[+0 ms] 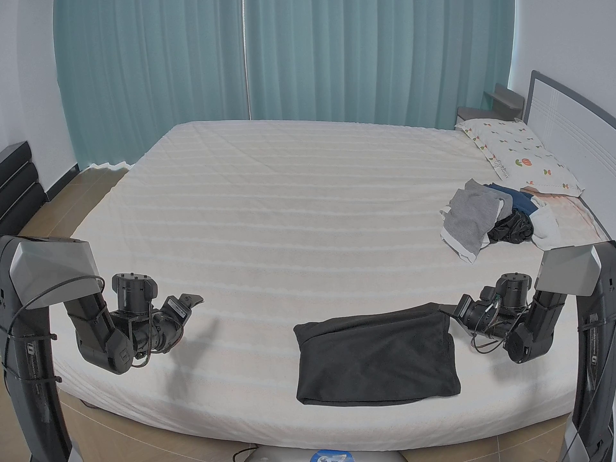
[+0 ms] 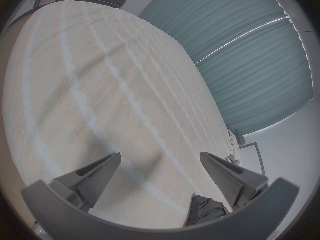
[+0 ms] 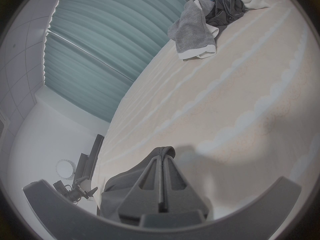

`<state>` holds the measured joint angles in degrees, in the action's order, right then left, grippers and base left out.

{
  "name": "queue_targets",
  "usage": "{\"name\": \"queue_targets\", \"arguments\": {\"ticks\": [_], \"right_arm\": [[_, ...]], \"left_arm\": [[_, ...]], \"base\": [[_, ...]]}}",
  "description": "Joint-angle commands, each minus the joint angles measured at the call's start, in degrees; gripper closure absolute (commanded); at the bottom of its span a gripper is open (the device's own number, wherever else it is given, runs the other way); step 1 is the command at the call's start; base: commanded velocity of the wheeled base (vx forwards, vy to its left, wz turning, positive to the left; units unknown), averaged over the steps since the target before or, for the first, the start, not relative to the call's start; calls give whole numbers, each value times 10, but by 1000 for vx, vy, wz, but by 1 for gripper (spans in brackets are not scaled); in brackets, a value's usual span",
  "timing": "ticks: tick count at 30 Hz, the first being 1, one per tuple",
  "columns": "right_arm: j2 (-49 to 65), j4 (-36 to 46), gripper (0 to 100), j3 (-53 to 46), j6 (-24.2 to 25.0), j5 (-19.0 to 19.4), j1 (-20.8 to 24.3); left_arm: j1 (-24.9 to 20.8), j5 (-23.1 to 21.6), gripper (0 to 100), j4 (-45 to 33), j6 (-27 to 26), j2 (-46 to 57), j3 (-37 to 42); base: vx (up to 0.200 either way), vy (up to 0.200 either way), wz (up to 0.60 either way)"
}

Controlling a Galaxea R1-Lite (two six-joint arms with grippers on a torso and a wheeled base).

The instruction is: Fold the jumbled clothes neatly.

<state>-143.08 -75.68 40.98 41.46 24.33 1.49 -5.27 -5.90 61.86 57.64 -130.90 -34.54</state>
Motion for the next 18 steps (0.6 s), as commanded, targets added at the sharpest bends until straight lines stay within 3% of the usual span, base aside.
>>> {"name": "queue_targets", "arguments": {"ticks": [1,18], "right_arm": [[1,4,100,1,-1,0,-3],[1,5,100,-12,-45,-1,-16]], "left_arm": [[0,0,0,0,0,-1,0],[0,1,0,0,0,-1,0]], "base": [[0,0,0],[0,0,0]]}}
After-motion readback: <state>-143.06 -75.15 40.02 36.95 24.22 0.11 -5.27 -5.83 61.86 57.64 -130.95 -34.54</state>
